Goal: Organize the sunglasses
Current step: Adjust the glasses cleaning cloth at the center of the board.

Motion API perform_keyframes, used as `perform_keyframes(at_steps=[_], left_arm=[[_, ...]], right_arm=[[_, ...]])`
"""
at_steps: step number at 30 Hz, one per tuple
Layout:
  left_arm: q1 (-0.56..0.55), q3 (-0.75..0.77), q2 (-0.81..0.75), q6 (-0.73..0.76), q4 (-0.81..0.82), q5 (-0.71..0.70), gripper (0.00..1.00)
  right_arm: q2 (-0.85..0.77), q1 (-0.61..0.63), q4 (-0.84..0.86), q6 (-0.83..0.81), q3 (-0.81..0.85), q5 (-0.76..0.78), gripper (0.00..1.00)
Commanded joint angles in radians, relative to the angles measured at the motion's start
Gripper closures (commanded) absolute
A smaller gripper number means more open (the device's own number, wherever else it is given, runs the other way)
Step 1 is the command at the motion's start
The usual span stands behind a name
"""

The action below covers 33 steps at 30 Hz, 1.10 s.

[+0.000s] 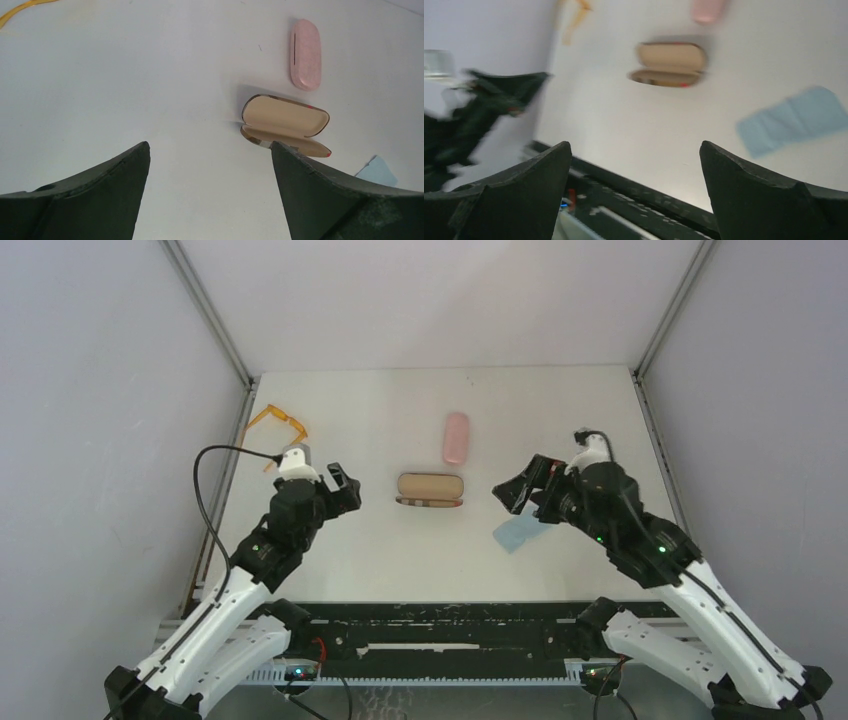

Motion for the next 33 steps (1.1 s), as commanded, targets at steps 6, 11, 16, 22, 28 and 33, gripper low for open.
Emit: perform_keyframes(at_steps=[6, 11, 16, 22, 28, 33], left_arm=[[0.006, -0.104, 0.001, 0.037, 0.177, 0.066, 0.08], [0.006, -0.16, -0.005, 0.037, 0.227, 0.076, 0.11], [0.006, -0.201, -0.006, 0.046, 0.281, 0.092, 0.12], [0.006, -0.227, 0.007, 0.069, 0.33, 0.089, 0.12], [0.006, -0.24, 0.031, 0.081, 0.351, 0.101, 0.13], [0.006, -0.242, 0.036, 0.082, 0.358, 0.112, 0.13]], right_arm=[[0.28, -0.08, -0.069, -0.214, -0.171, 0.096, 0.25], [0.387, -0.081, 0.025, -0.267, -0.194, 0.051, 0.5], [0.519, -0.082, 0.086, -0.29, -0.189, 0.024, 0.55], [0.667, -0.082, 0.135, -0.303, -0.163, 0.017, 0.58], [0.777, -0.08, 0.125, -0.316, -0.101, 0.035, 0.56], [0.839, -0.081, 0.119, -0.322, -0.085, 0.042, 0.55]])
